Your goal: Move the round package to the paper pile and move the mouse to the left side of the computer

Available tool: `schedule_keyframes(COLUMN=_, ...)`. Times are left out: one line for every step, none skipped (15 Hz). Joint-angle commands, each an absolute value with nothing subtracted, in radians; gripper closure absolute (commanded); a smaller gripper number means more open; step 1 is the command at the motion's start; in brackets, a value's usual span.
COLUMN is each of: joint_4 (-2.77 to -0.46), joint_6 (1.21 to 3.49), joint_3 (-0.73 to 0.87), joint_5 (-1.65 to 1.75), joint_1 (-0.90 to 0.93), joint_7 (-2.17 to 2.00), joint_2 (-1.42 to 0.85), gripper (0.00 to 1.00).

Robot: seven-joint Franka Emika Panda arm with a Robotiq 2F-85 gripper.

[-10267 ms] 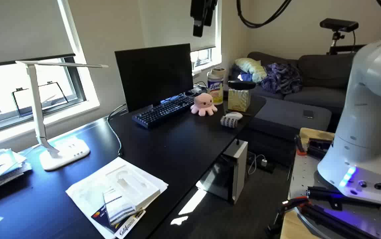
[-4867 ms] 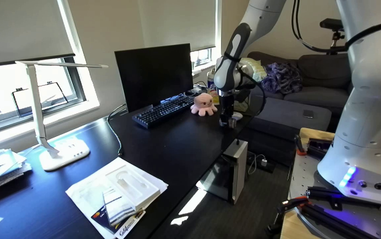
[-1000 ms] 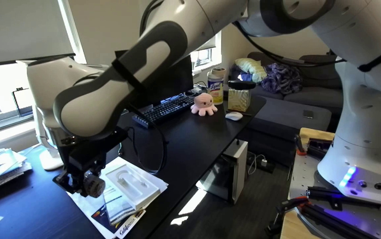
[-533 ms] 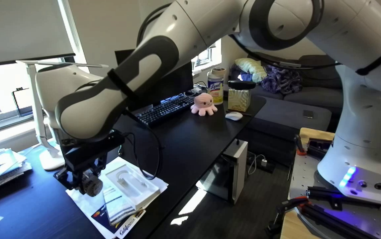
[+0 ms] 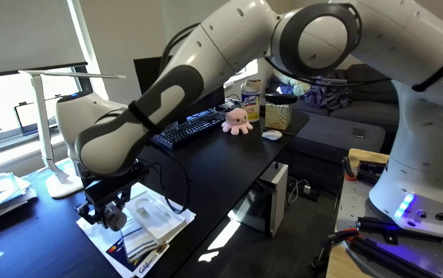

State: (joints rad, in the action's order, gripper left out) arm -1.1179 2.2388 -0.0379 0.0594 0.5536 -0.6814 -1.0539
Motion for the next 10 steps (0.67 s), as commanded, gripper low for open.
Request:
schedule_keyframes(joint_4=-1.058, joint_6=2.22, joint_3=-0.038, joint_5=0.062, joint_1=0.554, joint_7=-0.671, joint_2=-1.094, gripper=0.83)
schedule_keyframes(joint_4=-1.054, joint_6=2.22, joint_3=-0.039, joint_5=0.062, joint_1=0.554, joint_7=-0.668, joint_2=-1.098, gripper=0.83)
schedule_keyframes(joint_4=-1.051, joint_6=2.217, joint_3=-0.039, joint_5=0.062, joint_1=0.554, joint_7=-0.67, joint_2=-1.1, gripper=0.33)
schedule_keyframes(joint_4=-1.051, joint_6=2.219, joint_3=-0.039, joint_5=0.061, joint_1=0.555, joint_7=-0.674, joint_2=-1.099, gripper=0.32)
schedule_keyframes(joint_4=-1.051, joint_6=2.22, joint_3=-0.037, joint_5=0.062, joint_1=0.556, joint_7=-0.678, joint_2=-1.098, gripper=0.26)
schedule_keyframes(joint_4=-1.05, joint_6=2.22, joint_3=-0.036, joint_5=0.062, joint_1=0.556, joint_7=-0.679, joint_2=-1.098, gripper=0.2)
schedule_keyframes(joint_4=-1.05, joint_6=2.221, joint_3=-0.036, joint_5=0.061, joint_1=0.556, joint_7=-0.68, joint_2=-1.096, gripper=0.13)
schedule_keyframes(joint_4=-1.049, joint_6=2.223, joint_3=-0.038, joint_5=0.06, joint_1=0.556, joint_7=-0.679, joint_2=-1.096, gripper=0.08)
schedule_keyframes(joint_4=-1.047, joint_6=2.223, joint_3=-0.038, joint_5=0.06, joint_1=0.557, joint_7=-0.679, joint_2=-1.096, gripper=0.01)
schedule_keyframes(joint_4=-1.046, joint_6=2.224, joint_3=-0.038, joint_5=0.062, joint_1=0.559, joint_7=-0.679, joint_2=-1.095, gripper=0.0)
